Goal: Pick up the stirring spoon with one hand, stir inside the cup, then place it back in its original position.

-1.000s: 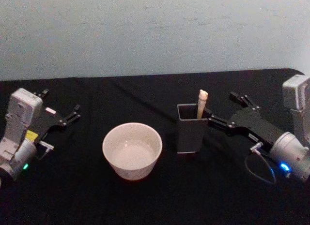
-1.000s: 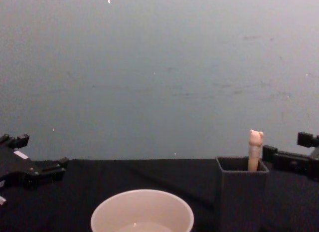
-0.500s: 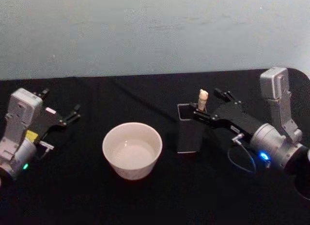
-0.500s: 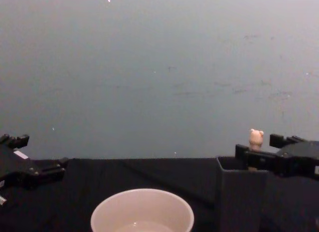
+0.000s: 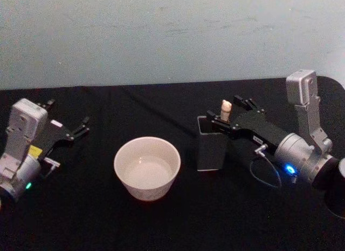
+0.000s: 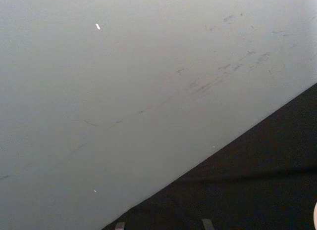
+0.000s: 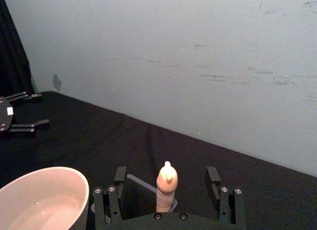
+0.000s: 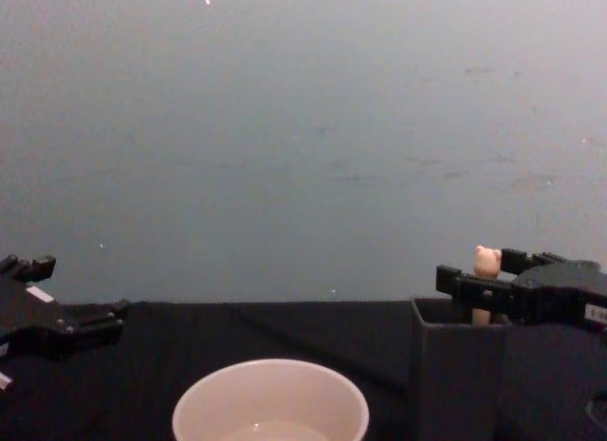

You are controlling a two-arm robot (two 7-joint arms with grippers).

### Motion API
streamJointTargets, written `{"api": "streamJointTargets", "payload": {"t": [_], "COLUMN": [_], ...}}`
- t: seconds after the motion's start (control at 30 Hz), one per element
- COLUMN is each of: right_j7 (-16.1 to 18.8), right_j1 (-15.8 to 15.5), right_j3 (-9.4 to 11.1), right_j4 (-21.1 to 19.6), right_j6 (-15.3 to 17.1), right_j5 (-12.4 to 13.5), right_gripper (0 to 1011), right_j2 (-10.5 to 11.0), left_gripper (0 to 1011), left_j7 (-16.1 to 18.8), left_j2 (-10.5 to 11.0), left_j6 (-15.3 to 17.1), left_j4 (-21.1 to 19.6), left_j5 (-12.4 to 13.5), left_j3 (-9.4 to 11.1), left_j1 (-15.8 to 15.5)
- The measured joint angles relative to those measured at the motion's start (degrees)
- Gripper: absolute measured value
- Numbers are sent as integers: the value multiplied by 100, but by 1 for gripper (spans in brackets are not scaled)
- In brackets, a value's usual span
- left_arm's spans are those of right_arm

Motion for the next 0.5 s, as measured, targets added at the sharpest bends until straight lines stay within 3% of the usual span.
{"api": "streamJointTargets", "payload": {"t": [0.3, 0.5], "right_j7": [-5, -13], "right_j1": [-5, -8], "right_j3": [0, -3], "right_j4": [-5, -8], "right_j6": [-10, -21], "right_j5": [3, 10], "right_gripper": [1002, 905], "right_j2": [9, 12], "left_gripper": [1001, 1001], "left_j7": [0, 0], "left_j2": [0, 0], "left_j6": [0, 0], "left_j4": [0, 0], "left_j5": [0, 0], "left_j3": [0, 0], "left_j1": [0, 0]}}
